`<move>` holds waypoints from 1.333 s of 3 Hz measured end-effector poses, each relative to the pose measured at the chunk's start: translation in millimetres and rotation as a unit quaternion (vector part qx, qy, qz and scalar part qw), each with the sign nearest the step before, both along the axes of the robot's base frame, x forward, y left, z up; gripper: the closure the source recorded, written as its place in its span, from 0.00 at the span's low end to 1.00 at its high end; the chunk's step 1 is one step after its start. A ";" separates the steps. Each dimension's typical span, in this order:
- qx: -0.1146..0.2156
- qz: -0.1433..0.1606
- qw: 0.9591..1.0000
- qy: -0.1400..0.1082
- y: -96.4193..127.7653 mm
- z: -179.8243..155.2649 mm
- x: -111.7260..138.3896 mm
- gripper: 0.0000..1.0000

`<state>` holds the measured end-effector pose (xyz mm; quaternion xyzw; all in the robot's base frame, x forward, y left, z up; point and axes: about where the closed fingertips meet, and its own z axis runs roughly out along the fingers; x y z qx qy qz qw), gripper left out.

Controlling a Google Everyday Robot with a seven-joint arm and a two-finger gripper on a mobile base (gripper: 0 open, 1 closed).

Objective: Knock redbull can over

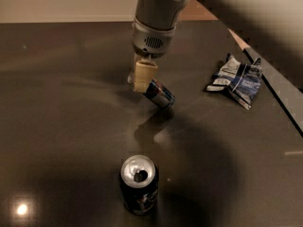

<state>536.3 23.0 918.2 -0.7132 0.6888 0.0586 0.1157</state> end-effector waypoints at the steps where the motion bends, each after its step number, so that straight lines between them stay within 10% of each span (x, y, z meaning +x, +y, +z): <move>1: -0.024 0.029 0.999 0.001 1.9 -9.9 -1.8 1.00; 2: -0.041 0.052 0.998 0.000 5.7 -19.6 -4.1 1.00; 4: -0.051 0.066 0.996 0.013 9.0 -36.1 -4.6 0.60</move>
Offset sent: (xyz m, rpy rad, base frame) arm -0.0108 0.0050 -0.0326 -0.1405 0.0190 0.1614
